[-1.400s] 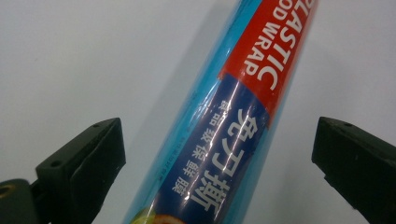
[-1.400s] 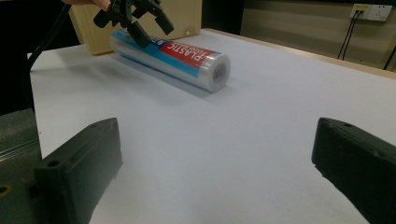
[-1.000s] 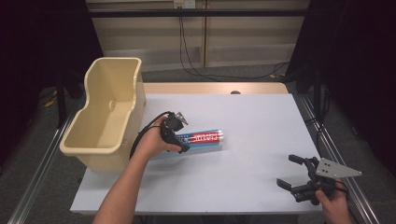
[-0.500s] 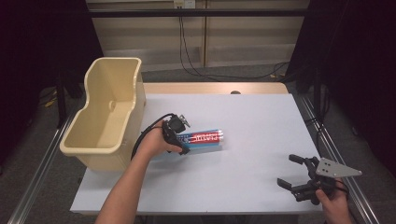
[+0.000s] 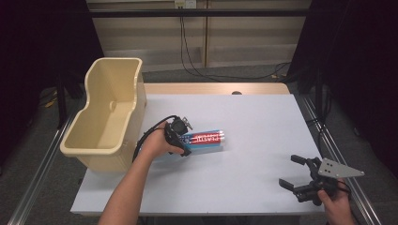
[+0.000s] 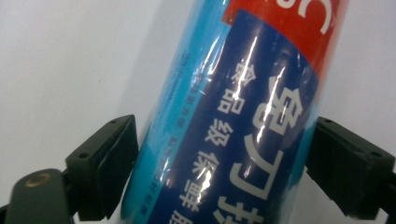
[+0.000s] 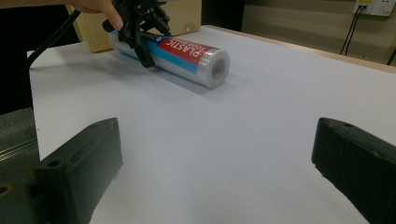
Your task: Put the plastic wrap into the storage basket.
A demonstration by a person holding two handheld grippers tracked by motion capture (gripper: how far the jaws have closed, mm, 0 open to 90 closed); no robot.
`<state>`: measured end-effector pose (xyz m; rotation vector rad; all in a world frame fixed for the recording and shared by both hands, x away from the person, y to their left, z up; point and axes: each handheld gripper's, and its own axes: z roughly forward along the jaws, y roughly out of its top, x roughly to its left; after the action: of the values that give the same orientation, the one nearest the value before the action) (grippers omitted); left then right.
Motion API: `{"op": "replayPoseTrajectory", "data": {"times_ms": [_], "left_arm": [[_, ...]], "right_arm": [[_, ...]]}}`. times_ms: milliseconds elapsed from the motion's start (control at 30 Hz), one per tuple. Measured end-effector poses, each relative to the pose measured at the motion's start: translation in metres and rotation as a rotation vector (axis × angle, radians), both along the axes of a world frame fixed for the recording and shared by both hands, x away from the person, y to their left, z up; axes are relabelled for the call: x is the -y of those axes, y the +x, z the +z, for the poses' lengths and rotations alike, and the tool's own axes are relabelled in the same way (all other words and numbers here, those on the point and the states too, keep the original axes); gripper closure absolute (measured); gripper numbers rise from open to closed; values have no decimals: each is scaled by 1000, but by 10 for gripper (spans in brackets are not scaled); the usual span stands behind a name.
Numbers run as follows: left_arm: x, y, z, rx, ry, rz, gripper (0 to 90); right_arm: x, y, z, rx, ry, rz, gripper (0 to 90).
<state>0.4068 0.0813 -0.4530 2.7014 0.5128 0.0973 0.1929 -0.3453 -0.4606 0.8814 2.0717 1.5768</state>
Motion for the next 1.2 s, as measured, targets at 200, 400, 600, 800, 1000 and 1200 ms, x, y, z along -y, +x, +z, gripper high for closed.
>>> {"op": "replayPoseTrajectory", "data": {"times_ms": [200, 400, 600, 800, 1000, 1200], "left_arm": [[1, -1, 0, 9, 14, -25, 225], [1, -2, -1, 24, 8, -42, 241], [3, -5, 2, 35, 44, -57, 252], [12, -9, 8, -34, 75, -3, 282], [12, -9, 13, -121, 62, 127, 315], [8, -10, 26, -136, 22, 185, 316]], "right_arm": [[0, 0, 0, 1, 0, 1, 15], [0, 0, 0, 0, -2, 2, 15], [0, 1, -1, -4, -5, 2, 15], [0, 2, -2, -6, -7, 4, 15], [1, 2, -2, -6, -4, 2, 15], [1, 2, -2, -5, -3, 1, 15]]}}
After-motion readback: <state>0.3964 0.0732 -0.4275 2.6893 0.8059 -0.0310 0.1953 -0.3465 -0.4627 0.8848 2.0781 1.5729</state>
